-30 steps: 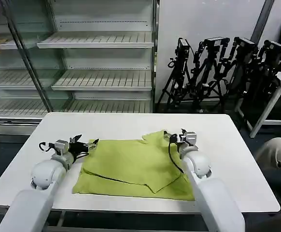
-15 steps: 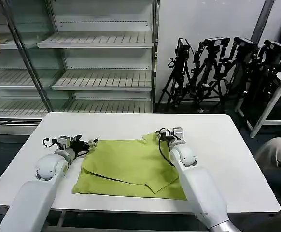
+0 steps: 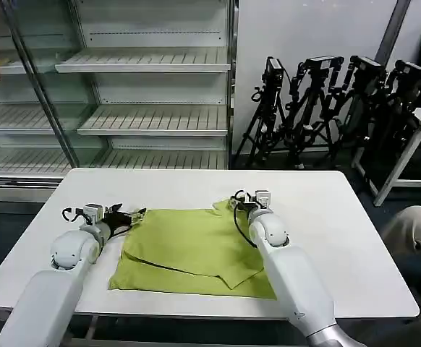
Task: Fold and organize the clothes.
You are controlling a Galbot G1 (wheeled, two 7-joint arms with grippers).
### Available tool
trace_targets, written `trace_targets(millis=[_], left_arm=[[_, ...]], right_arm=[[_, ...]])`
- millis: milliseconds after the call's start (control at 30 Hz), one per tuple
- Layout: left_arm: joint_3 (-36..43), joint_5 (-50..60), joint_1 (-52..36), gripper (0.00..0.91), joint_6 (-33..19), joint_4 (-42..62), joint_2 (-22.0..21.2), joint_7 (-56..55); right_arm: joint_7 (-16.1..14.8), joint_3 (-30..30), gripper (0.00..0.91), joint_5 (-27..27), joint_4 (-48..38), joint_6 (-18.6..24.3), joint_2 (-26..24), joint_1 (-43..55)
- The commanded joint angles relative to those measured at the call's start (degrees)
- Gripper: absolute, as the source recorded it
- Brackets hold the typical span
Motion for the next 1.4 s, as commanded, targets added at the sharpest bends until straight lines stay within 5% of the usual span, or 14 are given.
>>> trace_targets(millis=[33,67,100,133,200,1000,1400], left_arm=[[-0.59,-1.13,0.69,0.907,0.05,-0.06,0.14,0.68],[-0.63,-1.07,0.67,0.907,0.05,0.08,0.15,0.70],[-0.62,-0.98,0.65,0.675,0.06,0.30,0.15,0.69],[-0.60,-0.94,0.69,0.141,0.05,0.36,0.16,0.82],[-0.57,-0.86,0.92,0.020,0.07,0.34,0.32,1.39],[-0.77,-1.01,2.00,0.020,-0.02,-0.98,-0.70,3.21],[-3.83,-5.92,7.13,0.010,-1.09,-9.72,1.47,0.65]], right_arm=[[0.09,-0.19,0.816,0.18,-1.01,-0.16,0.37,0.49],[0.18,-0.18,0.605,0.21,-1.08,-0.17,0.44,0.51],[0.23,-0.14,0.151,0.34,-1.10,-0.17,0.48,0.52],[0.22,-0.13,0.000,0.68,-0.97,-0.17,0.49,0.41],[0.33,-0.17,0.000,1.37,-0.65,-0.20,0.47,0.19],[-0.77,-0.24,0.000,1.20,0.41,-0.14,0.00,-0.59],[-0.42,-0.30,0.000,3.72,18.04,-0.25,-6.91,-8.94]])
